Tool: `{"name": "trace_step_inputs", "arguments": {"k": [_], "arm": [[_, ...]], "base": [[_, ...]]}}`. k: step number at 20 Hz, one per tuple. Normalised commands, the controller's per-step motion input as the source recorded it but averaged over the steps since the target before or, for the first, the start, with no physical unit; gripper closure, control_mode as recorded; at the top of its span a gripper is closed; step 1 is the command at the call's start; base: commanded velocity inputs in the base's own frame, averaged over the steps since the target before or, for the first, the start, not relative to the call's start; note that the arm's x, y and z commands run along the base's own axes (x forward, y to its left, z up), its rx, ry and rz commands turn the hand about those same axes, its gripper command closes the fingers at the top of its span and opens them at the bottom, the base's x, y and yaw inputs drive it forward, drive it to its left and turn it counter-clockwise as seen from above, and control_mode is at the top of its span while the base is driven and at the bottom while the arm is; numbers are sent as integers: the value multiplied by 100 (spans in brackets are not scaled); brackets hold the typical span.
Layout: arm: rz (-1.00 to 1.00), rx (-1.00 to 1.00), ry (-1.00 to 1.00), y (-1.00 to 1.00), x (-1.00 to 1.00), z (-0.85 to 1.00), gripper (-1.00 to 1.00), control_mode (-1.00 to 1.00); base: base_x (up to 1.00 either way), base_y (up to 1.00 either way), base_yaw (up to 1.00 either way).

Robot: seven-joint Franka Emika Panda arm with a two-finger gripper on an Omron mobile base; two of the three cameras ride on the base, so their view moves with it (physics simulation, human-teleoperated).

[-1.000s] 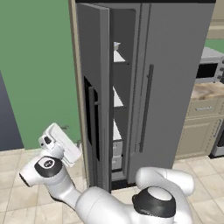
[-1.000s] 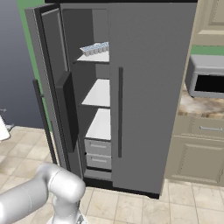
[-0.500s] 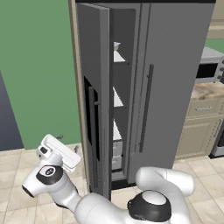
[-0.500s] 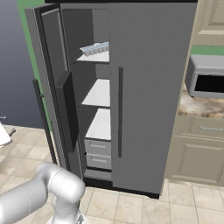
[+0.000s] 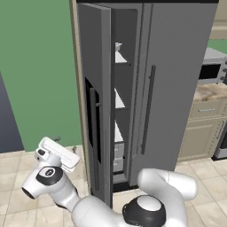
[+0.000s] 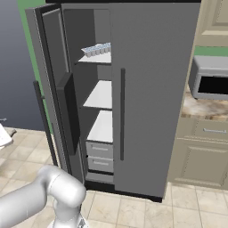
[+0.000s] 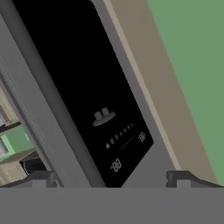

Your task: The ice cube tray has been filled with water. Take the tray and place it in the freezer to make ice. Close the freezer door after placing the tray.

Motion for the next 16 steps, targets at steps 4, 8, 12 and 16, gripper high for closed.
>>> {"name": "trace_step_inputs", "arguments": {"k": [4,8,12,16], "arm": [[0,2,0,0,0,13,-100,-100],[0,9,0,-2,0,11,-100,-100],[0,12,0,-6,2,6,-100,-100],[0,13,0,-7,12,5,-100,-100]], "base": [[0,0,0],[0,0,0],[0,0,0],[0,0,0]]}}
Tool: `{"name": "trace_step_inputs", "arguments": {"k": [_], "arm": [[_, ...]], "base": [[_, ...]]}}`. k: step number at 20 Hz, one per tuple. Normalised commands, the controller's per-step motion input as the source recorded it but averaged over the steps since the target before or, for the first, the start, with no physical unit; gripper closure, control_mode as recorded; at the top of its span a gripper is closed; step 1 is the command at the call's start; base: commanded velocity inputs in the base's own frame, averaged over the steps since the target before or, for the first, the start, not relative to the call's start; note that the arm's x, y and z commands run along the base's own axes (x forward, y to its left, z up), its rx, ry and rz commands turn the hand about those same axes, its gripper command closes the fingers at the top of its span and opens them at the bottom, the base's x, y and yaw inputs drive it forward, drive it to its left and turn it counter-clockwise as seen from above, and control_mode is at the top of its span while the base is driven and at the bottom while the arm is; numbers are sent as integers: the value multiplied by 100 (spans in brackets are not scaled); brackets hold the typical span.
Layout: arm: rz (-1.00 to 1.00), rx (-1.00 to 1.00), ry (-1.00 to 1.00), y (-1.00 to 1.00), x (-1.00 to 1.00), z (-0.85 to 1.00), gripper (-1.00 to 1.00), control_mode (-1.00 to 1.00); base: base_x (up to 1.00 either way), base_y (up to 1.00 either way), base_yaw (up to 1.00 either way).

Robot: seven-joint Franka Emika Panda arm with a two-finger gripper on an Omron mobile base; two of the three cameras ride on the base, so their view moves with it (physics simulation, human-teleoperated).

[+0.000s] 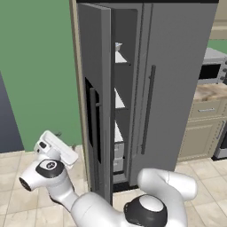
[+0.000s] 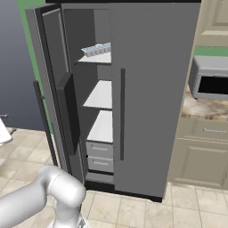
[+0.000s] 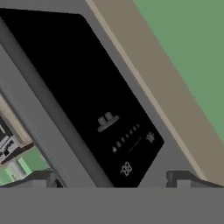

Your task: The ice cube tray has been filled with water. Take the tray and place it in the freezer to make ice. Close the freezer door after placing the tray.

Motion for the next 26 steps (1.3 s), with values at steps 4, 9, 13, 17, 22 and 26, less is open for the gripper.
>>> {"name": "trace_step_inputs", "arguments": {"k": [4,9,13,17,22,26], "arm": [[0,13,0,-10,23,1,-100,-100],[0,14,0,-15,36,0,-100,-100],[0,10,0,-7,44,0,-100,-100],[0,2,0,0,46,-1,-100,-100],[0,0,0,0,39,-9,-100,-100],[0,0,0,0,39,0,-100,-100]], "base": [[0,0,0],[0,0,0],[0,0,0],[0,0,0],[0,0,0],[0,0,0]]}}
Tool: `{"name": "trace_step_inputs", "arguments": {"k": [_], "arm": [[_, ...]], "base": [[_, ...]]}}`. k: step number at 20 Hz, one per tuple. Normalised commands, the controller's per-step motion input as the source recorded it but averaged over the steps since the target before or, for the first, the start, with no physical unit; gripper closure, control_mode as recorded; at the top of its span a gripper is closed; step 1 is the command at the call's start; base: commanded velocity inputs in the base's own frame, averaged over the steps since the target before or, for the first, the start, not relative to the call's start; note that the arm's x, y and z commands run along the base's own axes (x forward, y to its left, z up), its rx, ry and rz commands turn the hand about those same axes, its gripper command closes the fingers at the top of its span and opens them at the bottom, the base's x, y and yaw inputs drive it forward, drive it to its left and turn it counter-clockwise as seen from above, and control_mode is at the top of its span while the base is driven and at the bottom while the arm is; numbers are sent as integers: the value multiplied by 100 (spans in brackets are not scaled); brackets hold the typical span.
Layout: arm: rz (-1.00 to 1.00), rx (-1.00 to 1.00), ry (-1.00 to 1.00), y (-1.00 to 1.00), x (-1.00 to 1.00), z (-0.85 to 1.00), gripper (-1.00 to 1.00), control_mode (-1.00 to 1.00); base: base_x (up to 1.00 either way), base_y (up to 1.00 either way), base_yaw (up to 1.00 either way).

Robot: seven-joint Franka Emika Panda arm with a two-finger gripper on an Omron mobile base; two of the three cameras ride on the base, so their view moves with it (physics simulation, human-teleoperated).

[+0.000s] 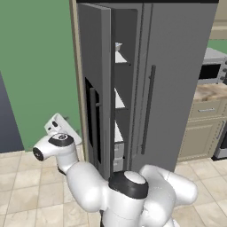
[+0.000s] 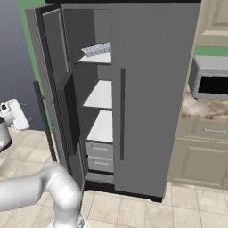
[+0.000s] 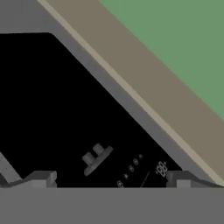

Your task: The ice cube tray has been filled with water. Take the tray and place it in the freezer to make ice. Close the freezer door after placing the tray.

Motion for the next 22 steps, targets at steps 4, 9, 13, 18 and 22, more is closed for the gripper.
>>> {"name": "trace_step_inputs", "arguments": {"k": [4,9,13,18,22], "arm": [[0,0,0,0,41,0,-100,-100],[0,0,0,0,42,0,-100,-100],[0,0,1,0,55,0,-100,-100],[0,0,2,0,66,-5,-100,-100],[0,0,1,0,65,-13,-100,-100]], "base": [[0,0,0],[0,0,0],[0,0,0],[0,0,0],[0,0,0]]}}
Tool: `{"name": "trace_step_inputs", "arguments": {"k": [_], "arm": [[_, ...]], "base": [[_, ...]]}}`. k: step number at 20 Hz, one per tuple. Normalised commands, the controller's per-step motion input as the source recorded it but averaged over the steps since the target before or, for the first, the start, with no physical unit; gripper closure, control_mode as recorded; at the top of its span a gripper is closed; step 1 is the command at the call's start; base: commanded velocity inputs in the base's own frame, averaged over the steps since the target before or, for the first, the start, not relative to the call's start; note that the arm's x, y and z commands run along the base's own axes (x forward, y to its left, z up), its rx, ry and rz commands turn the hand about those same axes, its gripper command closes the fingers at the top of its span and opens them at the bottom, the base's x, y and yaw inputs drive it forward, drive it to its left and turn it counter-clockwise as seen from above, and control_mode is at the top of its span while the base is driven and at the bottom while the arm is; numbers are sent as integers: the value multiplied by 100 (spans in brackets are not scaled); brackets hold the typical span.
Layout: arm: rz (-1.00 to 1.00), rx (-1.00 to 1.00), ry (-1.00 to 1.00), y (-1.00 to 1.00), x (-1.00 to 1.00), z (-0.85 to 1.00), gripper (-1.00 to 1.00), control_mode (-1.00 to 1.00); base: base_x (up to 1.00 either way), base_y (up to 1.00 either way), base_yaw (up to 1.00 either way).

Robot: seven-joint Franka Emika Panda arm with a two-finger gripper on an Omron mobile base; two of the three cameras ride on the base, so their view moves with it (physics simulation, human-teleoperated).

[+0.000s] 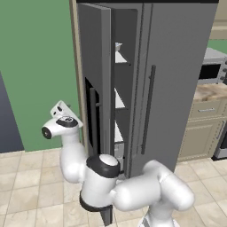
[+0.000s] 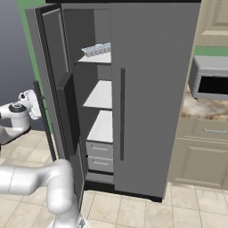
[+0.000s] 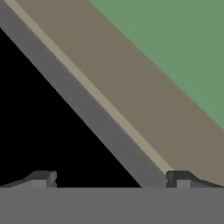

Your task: The ice cube tray has been filled with water. Take the tray and place it in the freezer to make ice. Close the freezer door after placing the tray.

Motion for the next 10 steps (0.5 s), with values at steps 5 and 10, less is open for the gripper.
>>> {"name": "trace_step_inputs", "arguments": {"k": [5,10], "arm": [[0,0,1,0,64,-16,-100,-100],[0,0,1,0,49,-14,-100,-100]], "base": [[0,0,0],[0,0,0]]}}
